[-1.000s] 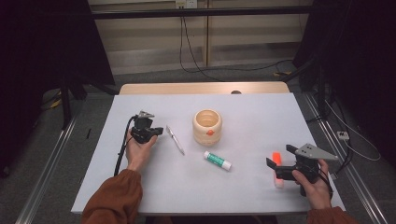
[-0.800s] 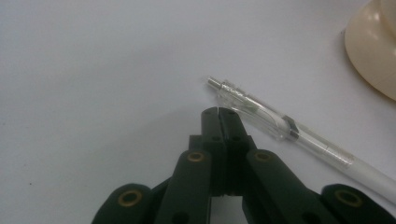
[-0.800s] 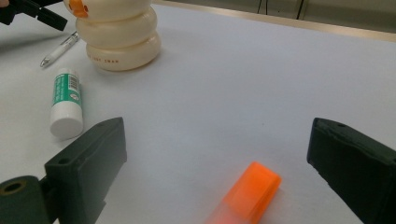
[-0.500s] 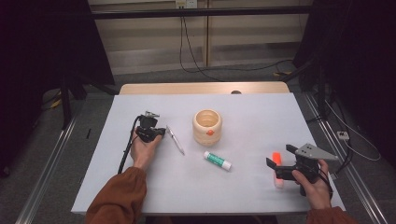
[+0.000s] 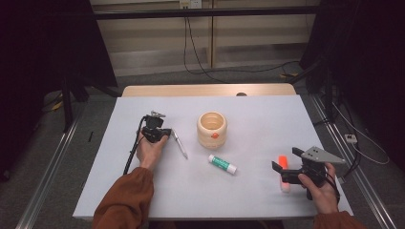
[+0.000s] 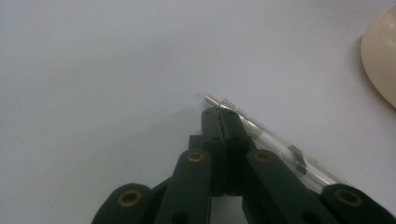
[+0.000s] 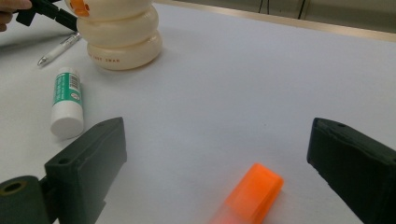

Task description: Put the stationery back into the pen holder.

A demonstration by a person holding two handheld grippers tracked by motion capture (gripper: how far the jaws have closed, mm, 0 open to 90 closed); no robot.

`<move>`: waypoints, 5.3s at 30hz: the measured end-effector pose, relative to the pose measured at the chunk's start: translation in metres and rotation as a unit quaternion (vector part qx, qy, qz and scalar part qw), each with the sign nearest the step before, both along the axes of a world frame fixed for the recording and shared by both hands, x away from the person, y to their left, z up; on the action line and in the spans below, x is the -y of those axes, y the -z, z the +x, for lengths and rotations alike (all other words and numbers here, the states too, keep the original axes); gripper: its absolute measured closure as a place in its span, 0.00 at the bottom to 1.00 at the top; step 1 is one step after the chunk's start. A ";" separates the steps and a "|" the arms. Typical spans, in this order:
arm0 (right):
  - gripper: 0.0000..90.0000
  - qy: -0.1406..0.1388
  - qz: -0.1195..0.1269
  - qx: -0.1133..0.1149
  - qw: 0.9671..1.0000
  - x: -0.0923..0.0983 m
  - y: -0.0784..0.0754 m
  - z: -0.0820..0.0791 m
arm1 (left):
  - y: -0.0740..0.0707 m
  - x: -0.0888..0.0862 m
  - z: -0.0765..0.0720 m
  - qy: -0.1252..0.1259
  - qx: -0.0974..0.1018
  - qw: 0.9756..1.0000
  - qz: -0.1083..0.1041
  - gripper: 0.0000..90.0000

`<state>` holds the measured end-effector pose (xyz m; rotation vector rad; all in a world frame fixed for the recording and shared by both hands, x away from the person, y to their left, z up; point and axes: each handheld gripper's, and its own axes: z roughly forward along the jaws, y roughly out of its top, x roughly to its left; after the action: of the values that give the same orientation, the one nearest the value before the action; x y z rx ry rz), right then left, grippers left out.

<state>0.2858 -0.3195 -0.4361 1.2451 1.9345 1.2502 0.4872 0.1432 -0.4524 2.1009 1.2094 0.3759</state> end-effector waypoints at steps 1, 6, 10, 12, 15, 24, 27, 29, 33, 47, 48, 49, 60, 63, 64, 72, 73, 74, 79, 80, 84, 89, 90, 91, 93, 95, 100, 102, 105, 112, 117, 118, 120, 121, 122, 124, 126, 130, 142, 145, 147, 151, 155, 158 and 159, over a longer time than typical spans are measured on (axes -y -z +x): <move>0.05 0.000 0.000 0.000 1.000 0.000 0.000 0.000 | 0.000 0.001 0.000 -0.002 0.000 1.000 0.000 1.00; 0.05 -0.001 0.000 0.000 1.000 0.000 0.000 0.000 | 0.000 0.003 0.002 -0.004 -0.004 1.000 0.000 1.00; 0.05 -0.003 -0.002 0.001 1.000 -0.001 0.000 0.000 | 0.000 0.006 0.006 -0.009 -0.002 1.000 -0.003 1.00; 0.05 -0.003 -0.001 0.001 1.000 0.000 0.000 0.000 | 0.000 0.007 0.007 -0.006 -0.002 1.000 -0.001 1.00; 0.05 -0.001 0.001 0.000 1.000 0.000 0.000 0.001 | 0.001 0.010 0.009 -0.005 -0.002 1.000 -0.003 1.00; 0.05 -0.003 0.000 0.000 1.000 0.000 0.000 0.001 | 0.001 0.014 0.014 -0.002 -0.008 1.000 -0.008 1.00; 0.05 -0.003 0.000 0.000 1.000 0.000 0.000 0.000 | 0.001 0.013 0.014 0.006 -0.008 1.000 -0.002 1.00; 0.05 -0.002 0.001 -0.001 1.000 0.000 0.000 0.000 | 0.001 0.013 0.014 -0.001 -0.007 1.000 -0.011 1.00; 0.05 -0.004 0.000 -0.001 1.000 0.000 0.000 0.000 | 0.002 0.016 0.014 0.001 -0.012 1.000 -0.027 1.00; 0.05 -0.005 -0.001 -0.001 1.000 0.000 0.000 0.001 | 0.002 0.026 0.016 0.005 -0.005 1.000 -0.019 1.00; 0.05 -0.004 0.000 -0.001 1.000 0.000 0.000 0.000 | 0.002 0.027 0.017 0.007 -0.005 1.000 -0.019 1.00; 0.05 -0.004 0.000 0.000 1.000 0.000 0.000 0.000 | 0.002 0.027 0.017 0.007 -0.005 1.000 -0.019 1.00; 0.05 -0.004 0.001 -0.001 1.000 0.000 0.000 0.000 | 0.002 0.034 0.019 0.012 -0.003 1.000 -0.016 1.00; 0.05 -0.003 0.001 -0.001 1.000 0.000 0.000 0.000 | 0.002 0.034 0.020 0.010 -0.007 1.000 -0.018 1.00; 0.05 -0.003 0.001 -0.001 1.000 0.000 0.000 0.000 | 0.002 0.034 0.020 0.011 -0.007 1.000 -0.015 1.00; 0.05 -0.004 -0.001 -0.001 1.000 0.000 0.000 0.000 | 0.003 0.039 0.022 0.017 -0.004 1.000 -0.022 1.00; 0.05 -0.003 0.000 -0.001 1.000 0.000 0.000 0.000 | 0.003 0.039 0.022 0.018 -0.005 1.000 -0.024 1.00; 0.05 -0.003 0.000 0.000 1.000 0.000 0.000 0.000 | 0.003 0.040 0.022 0.020 -0.005 1.000 -0.020 1.00; 0.05 -0.004 0.001 0.000 1.000 0.000 0.000 0.000 | 0.003 0.040 0.023 0.021 -0.005 1.000 -0.021 1.00; 0.05 -0.004 0.000 0.000 1.000 0.000 0.000 0.000 | 0.003 0.040 0.023 0.021 -0.006 1.000 -0.022 1.00; 0.05 -0.004 0.001 0.000 1.000 0.000 0.000 0.000 | 0.001 0.036 0.024 0.010 -0.003 1.000 -0.021 0.89; 0.05 -0.004 0.000 0.001 1.000 0.001 0.000 0.000 | -0.014 0.022 0.019 -0.009 0.014 0.999 -0.046 0.60; 0.05 -0.003 0.001 -0.001 1.000 0.001 0.000 0.000 | -0.019 0.017 0.018 -0.009 0.020 0.999 -0.049 0.56; 0.05 -0.002 0.002 0.000 1.000 0.001 0.000 -0.001 | -0.021 0.015 0.017 -0.011 0.022 0.998 -0.053 0.52; 0.05 -0.004 0.001 0.001 1.000 0.000 0.000 -0.001 | -0.026 0.009 0.015 -0.013 0.025 0.998 -0.056 0.44; 0.05 -0.004 0.000 0.001 1.000 0.000 0.000 -0.001 | -0.029 0.005 0.012 -0.010 0.022 0.998 -0.054 0.34; 0.05 -0.003 0.001 0.001 1.000 0.000 0.000 0.000 | -0.035 -0.002 0.001 -0.002 0.018 0.998 -0.055 0.17; 0.05 -0.003 0.000 0.001 1.000 0.000 0.000 0.000 | -0.038 -0.007 -0.004 0.003 0.011 0.998 -0.055 0.15; 0.05 -0.003 0.000 0.001 1.000 0.000 0.000 0.000 | -0.044 -0.011 -0.013 0.007 0.008 0.998 -0.057 0.08; 0.05 -0.002 0.000 0.001 1.000 0.000 0.000 -0.001 | -0.050 -0.018 -0.039 0.020 0.011 0.999 -0.039 0.09; 0.05 -0.003 -0.001 0.001 1.000 0.000 0.000 0.000 | -0.049 -0.024 -0.050 0.007 0.009 0.999 -0.045 0.06; 0.05 -0.002 -0.001 0.000 1.000 0.000 0.000 0.000 | -0.049 -0.026 -0.050 0.010 0.001 0.999 -0.047 0.07; 0.05 -0.001 0.000 0.000 1.000 0.000 0.000 0.000 | -0.049 -0.025 -0.051 0.015 -0.007 0.999 -0.043 0.07; 0.05 -0.001 0.000 0.001 1.000 0.000 0.000 0.000 | -0.049 -0.023 -0.052 0.014 -0.006 0.999 -0.037 0.07; 0.05 -0.001 0.000 0.000 1.000 0.000 0.000 0.000 | -0.049 -0.021 -0.053 0.014 -0.006 0.999 -0.036 0.08; 0.05 -0.002 -0.001 0.001 1.000 0.000 0.000 0.000 | -0.046 -0.016 -0.052 0.013 -0.020 0.999 -0.026 0.08; 0.05 -0.001 0.000 0.001 1.000 0.000 0.000 0.000 | -0.042 -0.010 -0.051 0.017 -0.039 0.999 -0.014 0.09; 0.05 -0.002 -0.001 0.000 1.000 0.000 0.000 0.000 | -0.036 0.000 -0.050 0.029 -0.068 0.997 0.009 0.09; 0.05 -0.003 -0.002 0.001 1.000 0.000 0.000 0.000 | -0.022 0.021 -0.040 0.038 -0.114 0.992 0.040 0.37; 0.05 -0.003 -0.001 0.000 1.000 0.000 0.000 0.000 | -0.020 0.022 -0.039 0.034 -0.117 0.992 0.044 0.45; 0.05 -0.005 -0.002 -0.001 1.000 0.000 0.000 0.000 | -0.020 0.023 -0.039 0.028 -0.111 0.992 0.047 0.52; 0.05 -0.005 -0.002 -0.002 1.000 -0.001 0.000 0.000 | -0.020 0.023 -0.040 0.027 -0.111 0.992 0.044 0.62; 0.05 -0.005 -0.002 -0.002 1.000 -0.001 0.000 0.000 | -0.020 0.027 -0.043 0.032 -0.111 0.992 0.047 0.71; 0.05 -0.006 -0.002 -0.001 1.000 -0.001 0.000 0.000 | -0.020 0.031 -0.045 0.030 -0.104 0.992 0.059 0.76; 0.05 -0.006 -0.002 -0.001 1.000 -0.001 0.000 0.000 | -0.020 0.031 -0.045 0.029 -0.104 0.992 0.061 0.78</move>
<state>0.2859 -0.3189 -0.4362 1.2359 1.9480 1.2498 0.4423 0.1122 -0.4327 2.3219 1.2682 0.2119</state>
